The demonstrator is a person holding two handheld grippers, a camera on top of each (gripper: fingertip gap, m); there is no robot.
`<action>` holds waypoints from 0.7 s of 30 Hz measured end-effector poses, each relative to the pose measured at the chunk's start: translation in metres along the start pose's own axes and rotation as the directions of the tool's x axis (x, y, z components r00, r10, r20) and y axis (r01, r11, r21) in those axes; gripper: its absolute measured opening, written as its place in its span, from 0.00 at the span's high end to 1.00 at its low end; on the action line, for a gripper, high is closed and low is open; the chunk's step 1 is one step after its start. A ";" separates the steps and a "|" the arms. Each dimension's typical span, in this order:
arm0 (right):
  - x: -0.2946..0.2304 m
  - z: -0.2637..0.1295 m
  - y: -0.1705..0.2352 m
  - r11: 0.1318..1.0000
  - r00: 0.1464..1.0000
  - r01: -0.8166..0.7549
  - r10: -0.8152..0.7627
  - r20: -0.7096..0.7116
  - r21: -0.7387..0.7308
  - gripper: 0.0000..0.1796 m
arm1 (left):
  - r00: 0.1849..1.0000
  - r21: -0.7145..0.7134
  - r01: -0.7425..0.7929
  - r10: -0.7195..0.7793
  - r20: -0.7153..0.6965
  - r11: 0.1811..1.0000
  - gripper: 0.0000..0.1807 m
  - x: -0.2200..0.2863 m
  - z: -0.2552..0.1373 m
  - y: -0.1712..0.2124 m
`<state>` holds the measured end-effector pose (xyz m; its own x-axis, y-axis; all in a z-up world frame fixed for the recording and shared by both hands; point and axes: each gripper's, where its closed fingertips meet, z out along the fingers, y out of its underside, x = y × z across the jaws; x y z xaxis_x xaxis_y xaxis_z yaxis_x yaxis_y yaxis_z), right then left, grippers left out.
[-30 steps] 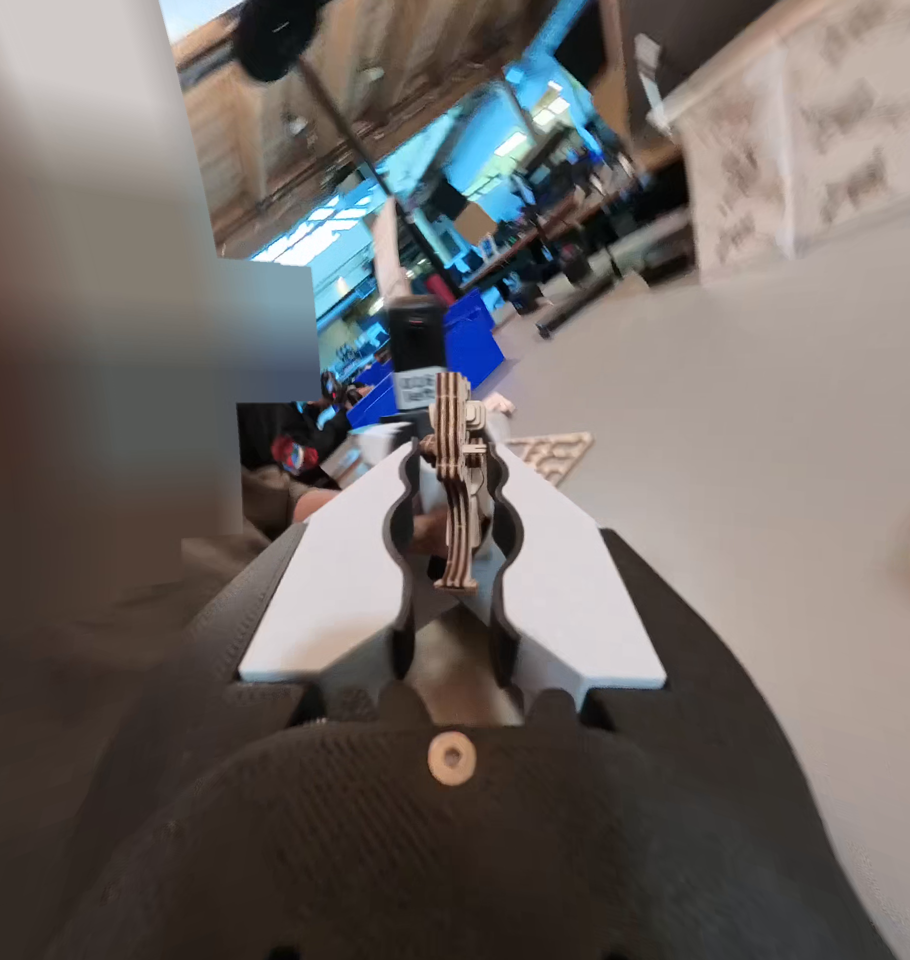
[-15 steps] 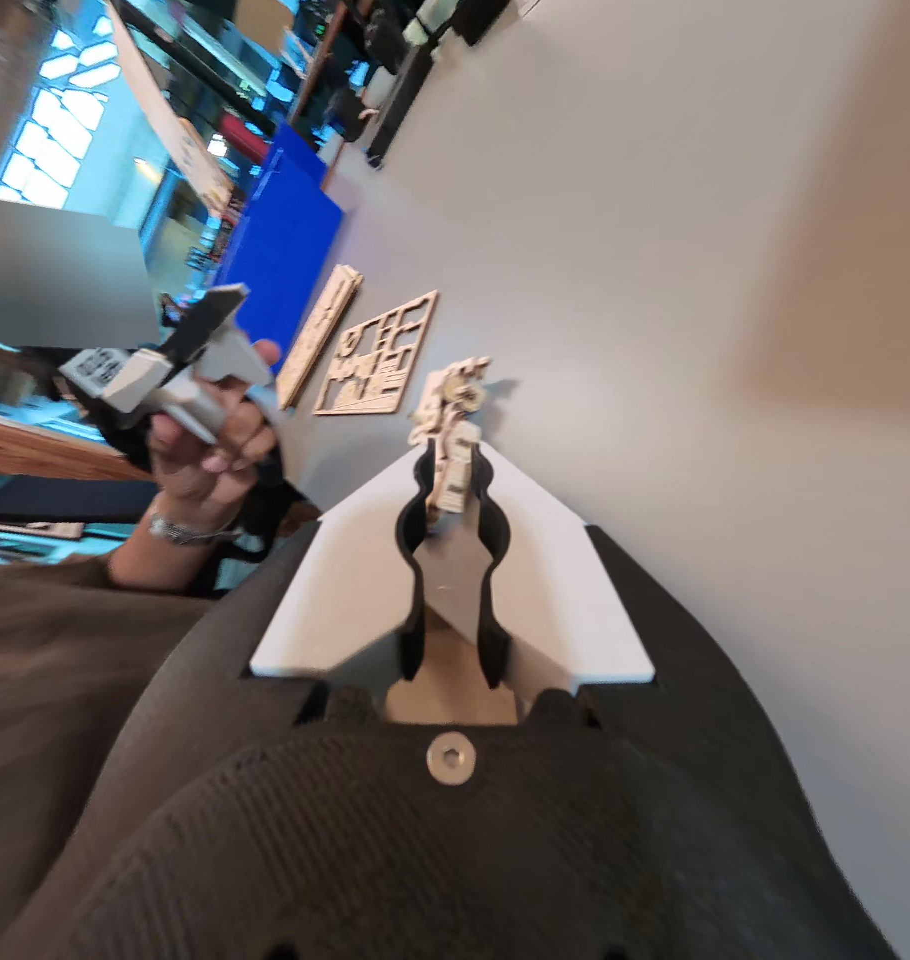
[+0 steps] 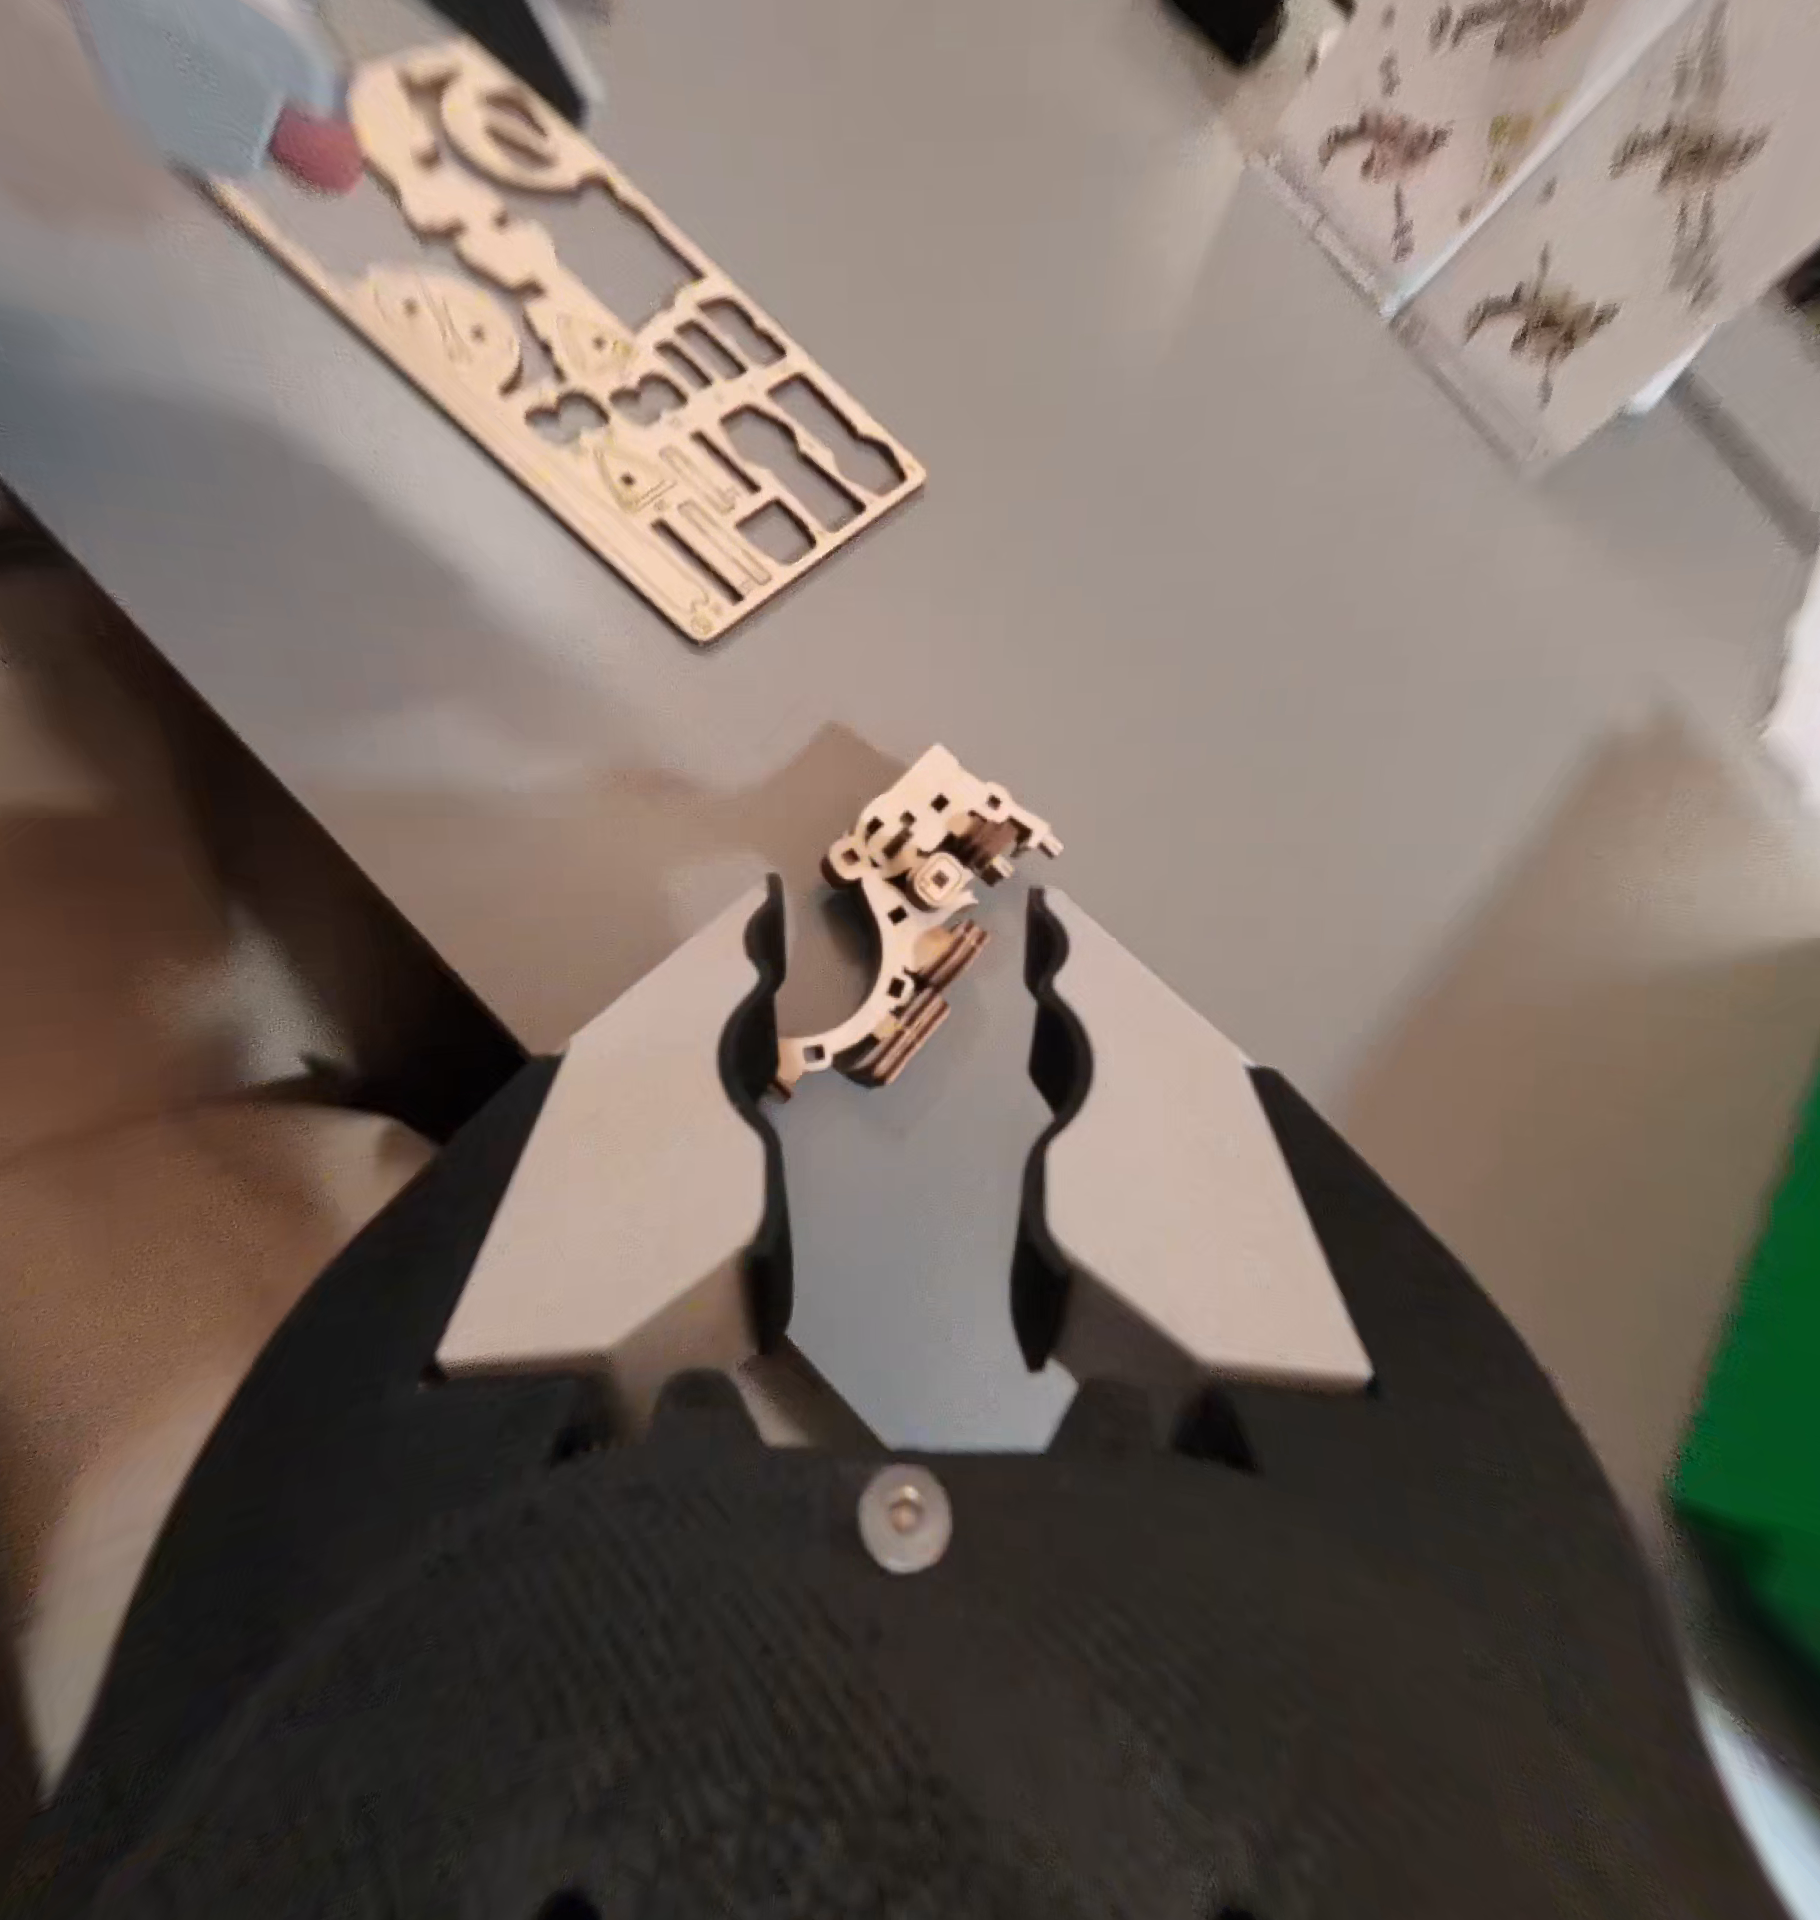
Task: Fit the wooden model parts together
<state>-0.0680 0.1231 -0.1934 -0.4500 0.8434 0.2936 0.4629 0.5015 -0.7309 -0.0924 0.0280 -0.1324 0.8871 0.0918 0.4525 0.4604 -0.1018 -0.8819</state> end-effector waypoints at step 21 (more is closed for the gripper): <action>0.010 0.025 0.012 0.895 0.885 0.381 -0.426 -0.188 -0.235 0.87 | 0.997 -0.031 0.050 -0.051 -0.058 0.998 0.75 0.009 0.006 0.007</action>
<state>-0.0858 0.1327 -0.2142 -0.4518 0.5692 0.6869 0.4219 0.8148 -0.3976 -0.0813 0.0343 -0.1358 0.8627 0.0397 0.5041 0.5047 -0.1282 -0.8537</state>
